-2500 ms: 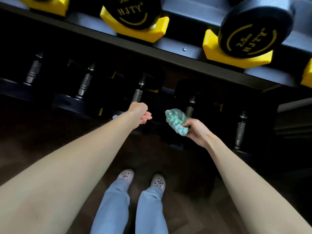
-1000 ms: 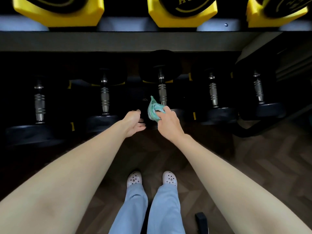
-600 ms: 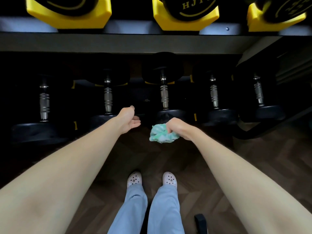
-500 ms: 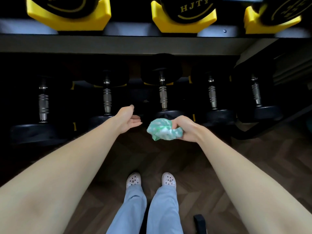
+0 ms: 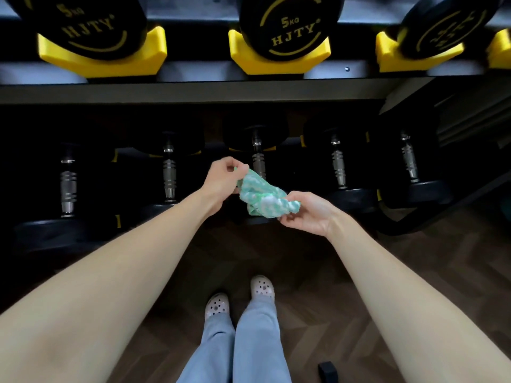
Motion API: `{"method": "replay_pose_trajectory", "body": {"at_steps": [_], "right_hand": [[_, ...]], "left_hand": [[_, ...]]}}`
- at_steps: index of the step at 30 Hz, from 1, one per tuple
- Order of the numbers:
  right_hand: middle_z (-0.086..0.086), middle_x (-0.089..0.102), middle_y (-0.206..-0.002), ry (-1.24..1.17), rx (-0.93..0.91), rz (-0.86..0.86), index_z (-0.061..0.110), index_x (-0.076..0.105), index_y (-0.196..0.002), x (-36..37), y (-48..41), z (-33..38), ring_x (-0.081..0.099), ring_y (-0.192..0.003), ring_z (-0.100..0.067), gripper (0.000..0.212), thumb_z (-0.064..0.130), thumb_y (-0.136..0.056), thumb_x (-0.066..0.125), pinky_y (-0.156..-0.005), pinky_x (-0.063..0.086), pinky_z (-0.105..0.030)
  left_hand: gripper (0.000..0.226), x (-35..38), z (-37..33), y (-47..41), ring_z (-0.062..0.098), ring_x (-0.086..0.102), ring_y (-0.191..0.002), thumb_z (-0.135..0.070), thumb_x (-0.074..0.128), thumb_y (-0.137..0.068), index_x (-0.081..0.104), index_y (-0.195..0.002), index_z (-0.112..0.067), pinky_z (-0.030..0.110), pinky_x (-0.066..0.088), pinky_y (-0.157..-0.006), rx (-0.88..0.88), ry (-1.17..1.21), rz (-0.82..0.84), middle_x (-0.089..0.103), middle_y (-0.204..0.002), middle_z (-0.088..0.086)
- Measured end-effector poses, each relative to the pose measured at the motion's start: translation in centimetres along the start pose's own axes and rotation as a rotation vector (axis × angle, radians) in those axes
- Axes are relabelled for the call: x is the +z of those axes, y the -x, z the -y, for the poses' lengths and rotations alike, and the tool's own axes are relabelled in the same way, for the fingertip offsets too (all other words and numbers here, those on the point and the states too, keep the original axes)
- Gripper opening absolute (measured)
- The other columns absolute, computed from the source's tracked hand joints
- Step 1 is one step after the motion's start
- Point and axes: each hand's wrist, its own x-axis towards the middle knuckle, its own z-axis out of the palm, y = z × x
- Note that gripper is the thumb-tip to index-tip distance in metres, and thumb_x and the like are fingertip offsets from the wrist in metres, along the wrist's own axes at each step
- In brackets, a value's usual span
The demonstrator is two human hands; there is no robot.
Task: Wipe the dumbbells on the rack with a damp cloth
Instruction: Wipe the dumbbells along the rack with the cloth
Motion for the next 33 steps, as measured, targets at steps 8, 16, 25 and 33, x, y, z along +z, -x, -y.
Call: {"method": "replay_pose_trajectory", "body": {"at_steps": [8,16,25,33], "right_hand": [[-0.022,0.054,-0.104,-0.225,-0.011,-0.127,-0.003,0.053,-0.108,0.3,-1.7,1.9,0.060,-0.094,-0.027,0.016,0.000,-0.096,0.043,-0.054,0.057,-0.024],[-0.027,0.056,-0.118,-0.442,-0.105,0.030,-0.008,0.049,-0.123,0.6,-1.9,4.4,0.060,-0.106,-0.033,0.032,-0.002,-0.095,0.036,-0.087,0.053,-0.042],[-0.023,0.058,-0.119,-0.311,-0.070,0.055,-0.005,0.049,-0.127,-1.0,-3.2,7.5,0.063,-0.100,-0.031,0.041,0.017,-0.093,0.054,-0.080,0.056,-0.041],[-0.009,0.062,-0.104,0.293,-0.272,-0.319,0.002,0.054,-0.122,-3.1,-8.4,8.8,0.061,-0.089,-0.021,0.040,0.000,-0.083,0.064,-0.073,0.053,-0.035]], "left_hand": [[0.009,3.4,-2.7,0.6,0.003,0.048,-0.070,-0.013,0.057,-0.090,0.062,-0.084,-0.007,0.014,0.040,-0.067,0.539,-0.390,-0.141,0.053,-0.082,-0.002],[0.020,5.1,-2.0,0.7,0.012,0.049,-0.105,-0.014,0.055,-0.090,0.072,-0.097,-0.007,0.024,0.042,-0.090,0.569,-0.680,0.089,0.045,-0.124,-0.003],[0.046,5.7,-2.4,-0.3,0.009,0.034,-0.130,0.004,0.050,-0.083,0.056,-0.127,-0.006,0.026,0.030,-0.109,0.349,-0.496,0.273,0.031,-0.144,-0.007],[0.039,3.3,-0.5,-4.5,0.032,0.053,-0.115,-0.005,0.047,-0.090,0.049,-0.129,-0.002,0.030,0.042,-0.094,-0.196,-0.282,-0.474,0.055,-0.126,0.018]]}}
